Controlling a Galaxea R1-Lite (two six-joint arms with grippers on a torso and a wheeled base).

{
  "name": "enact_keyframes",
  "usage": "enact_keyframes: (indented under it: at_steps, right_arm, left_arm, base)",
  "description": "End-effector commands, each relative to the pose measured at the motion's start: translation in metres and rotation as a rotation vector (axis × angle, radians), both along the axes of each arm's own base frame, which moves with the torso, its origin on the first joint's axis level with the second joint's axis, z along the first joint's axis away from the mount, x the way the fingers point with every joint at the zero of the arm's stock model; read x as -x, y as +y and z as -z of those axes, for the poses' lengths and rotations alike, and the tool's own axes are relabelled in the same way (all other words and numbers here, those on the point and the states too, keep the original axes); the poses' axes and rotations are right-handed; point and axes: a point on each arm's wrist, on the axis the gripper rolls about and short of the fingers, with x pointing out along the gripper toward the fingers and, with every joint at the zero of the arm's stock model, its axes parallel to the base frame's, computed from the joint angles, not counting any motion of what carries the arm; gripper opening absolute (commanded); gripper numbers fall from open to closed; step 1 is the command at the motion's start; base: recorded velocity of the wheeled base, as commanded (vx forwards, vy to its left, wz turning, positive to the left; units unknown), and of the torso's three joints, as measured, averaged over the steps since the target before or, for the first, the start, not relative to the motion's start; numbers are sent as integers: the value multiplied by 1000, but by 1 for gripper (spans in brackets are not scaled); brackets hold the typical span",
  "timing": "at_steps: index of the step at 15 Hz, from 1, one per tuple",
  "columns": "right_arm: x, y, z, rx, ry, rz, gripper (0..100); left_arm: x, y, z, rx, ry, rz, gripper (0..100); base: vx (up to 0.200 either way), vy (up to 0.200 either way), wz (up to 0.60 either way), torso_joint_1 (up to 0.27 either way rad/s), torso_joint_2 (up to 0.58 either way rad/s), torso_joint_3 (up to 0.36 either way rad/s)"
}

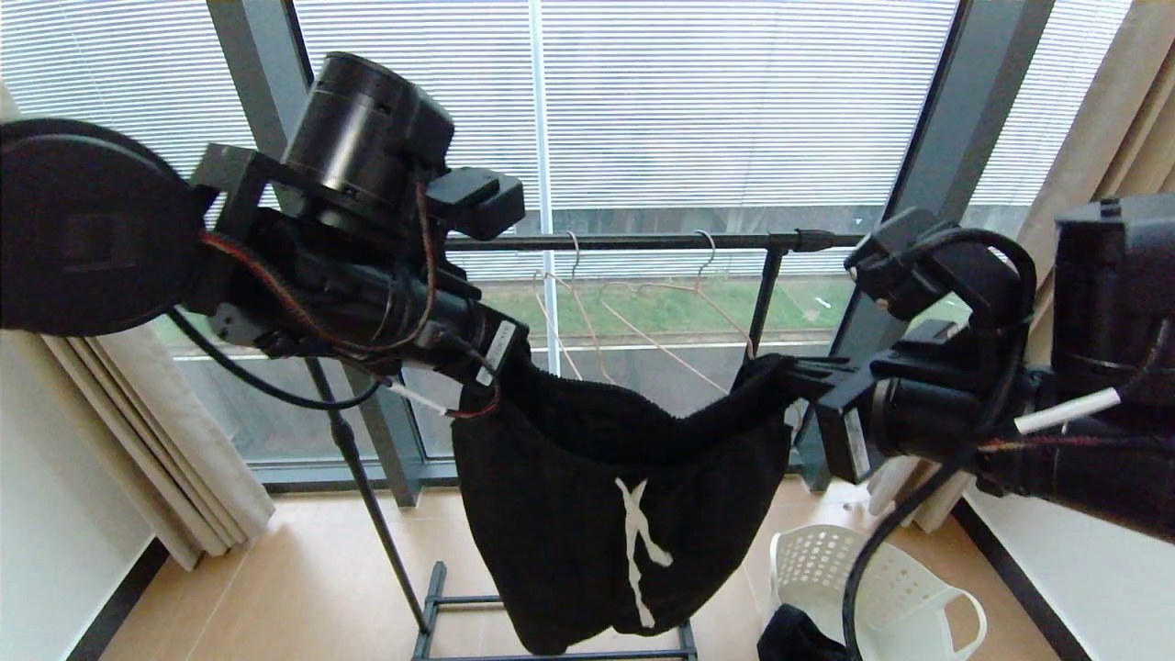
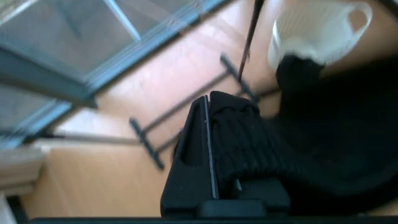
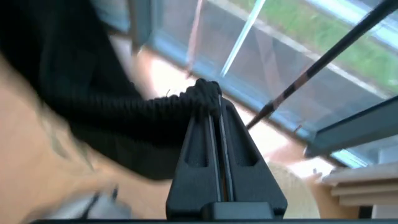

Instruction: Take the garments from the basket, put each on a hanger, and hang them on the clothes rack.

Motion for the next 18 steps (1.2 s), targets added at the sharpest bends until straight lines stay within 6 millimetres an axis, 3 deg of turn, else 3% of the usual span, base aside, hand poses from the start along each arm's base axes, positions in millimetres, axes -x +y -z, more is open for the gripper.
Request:
enact_keyframes:
  at_steps: [1, 4, 5, 8, 10, 15, 18]
  right_arm:
    - [-41, 23, -4, -8, -10, 29, 0]
    - [-80, 57, -4, -26, -27, 26, 0]
    - [-85, 62, -4, -27, -32, 27, 0]
    - [-94, 111, -3, -33, -64, -22, 0]
    - [-97, 128, 1, -37, -71, -32, 0]
    - [-97, 137, 8, -39, -63, -43, 0]
    - [-96, 129, 3, -67, -55, -20, 0]
  left_arm:
    - [38, 27, -8, 4, -15, 6, 0]
    - [62, 24, 26, -68, 85, 71, 0]
    - [65, 23, 32, -80, 103, 81, 0]
    - [82, -1, 48, -41, 189, 139, 0]
    - [84, -13, 48, 45, 229, 203, 0]
    - [78, -38, 48, 151, 276, 229, 0]
    - [80, -37, 49, 148, 281, 226, 0]
  base:
    - [0, 0, 0, 0, 0, 0]
    - [0, 0, 0, 0, 0, 0]
    - [0, 0, 0, 0, 0, 0]
    - [0, 0, 0, 0, 0, 0]
    - [0, 0, 0, 0, 0, 0]
    - [0, 0, 0, 0, 0, 0]
    - [0, 0, 0, 0, 0, 0]
